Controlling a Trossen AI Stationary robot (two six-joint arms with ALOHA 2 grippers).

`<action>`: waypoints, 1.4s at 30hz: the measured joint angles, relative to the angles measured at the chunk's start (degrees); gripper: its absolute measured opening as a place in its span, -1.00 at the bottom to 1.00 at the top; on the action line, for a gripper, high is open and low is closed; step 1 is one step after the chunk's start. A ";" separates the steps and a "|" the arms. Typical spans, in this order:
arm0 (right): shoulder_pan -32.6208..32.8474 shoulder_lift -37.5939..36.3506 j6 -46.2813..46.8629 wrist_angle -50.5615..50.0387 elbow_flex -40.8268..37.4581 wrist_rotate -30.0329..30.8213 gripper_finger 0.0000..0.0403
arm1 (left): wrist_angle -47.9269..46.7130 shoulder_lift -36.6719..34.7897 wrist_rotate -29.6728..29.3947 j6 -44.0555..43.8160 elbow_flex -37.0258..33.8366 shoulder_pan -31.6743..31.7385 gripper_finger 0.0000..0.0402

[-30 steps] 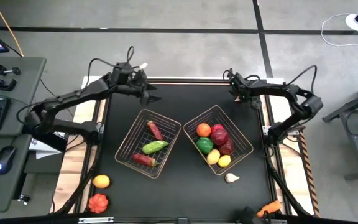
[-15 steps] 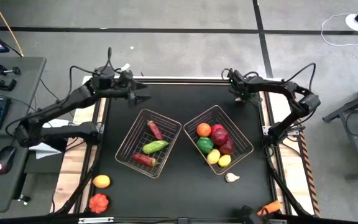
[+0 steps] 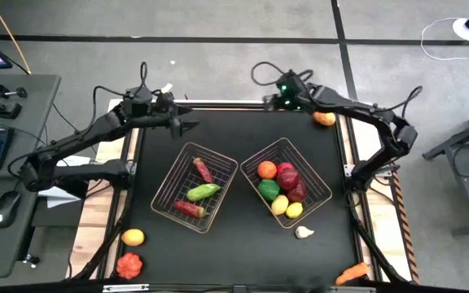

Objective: Sort produce into baskets
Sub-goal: Put the top garlic into the left basket, then put the garlic into the left basket

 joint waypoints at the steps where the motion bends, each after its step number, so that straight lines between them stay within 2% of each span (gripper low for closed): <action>1: 1.86 0.00 -2.17 1.43 0.90 -2.60 -0.37 | 0.11 0.26 -1.01 -1.11 0.00 0.00 0.98; 5: 10.18 -0.02 -7.48 6.29 1.73 -9.96 -0.37 | 4.04 1.14 -2.41 -6.84 0.00 -0.02 0.98; 10: 19.90 0.32 -12.32 13.58 -0.20 -18.34 -0.36 | 13.25 1.92 -2.87 -12.55 0.00 -1.04 0.98; 14: 26.37 2.25 -15.48 19.72 -0.28 -19.31 -0.34 | 19.37 1.87 -4.56 -15.67 0.02 -2.86 0.98; 19: 31.60 7.04 -16.96 31.66 -0.28 -20.66 -0.31 | 22.29 1.87 -9.39 -19.85 0.02 -5.57 0.98; 24: 34.71 12.34 -14.98 39.81 -0.30 -21.01 -0.12 | 22.26 1.90 -13.09 -22.42 0.02 -9.03 0.98; 28: 35.51 14.20 -14.27 39.75 -0.33 -20.99 0.17 | 22.24 1.90 -14.90 -23.47 0.02 -12.03 0.98; 33: 35.51 14.38 -18.04 41.32 -0.11 -20.69 0.49 | 22.24 1.88 -17.59 -23.77 0.02 -15.03 0.98; 35: 35.18 14.38 -18.03 39.33 1.36 -21.18 0.55 | 22.24 1.87 -18.24 -23.76 0.02 -15.54 0.98; 39: 33.74 12.64 -20.83 30.27 5.17 -26.87 0.59 | 22.15 1.87 -18.60 -23.50 0.02 -16.32 0.98; 42: 33.17 8.56 -26.88 19.98 6.67 -26.49 0.59 | 21.65 1.87 -18.58 -22.41 0.02 -16.57 0.98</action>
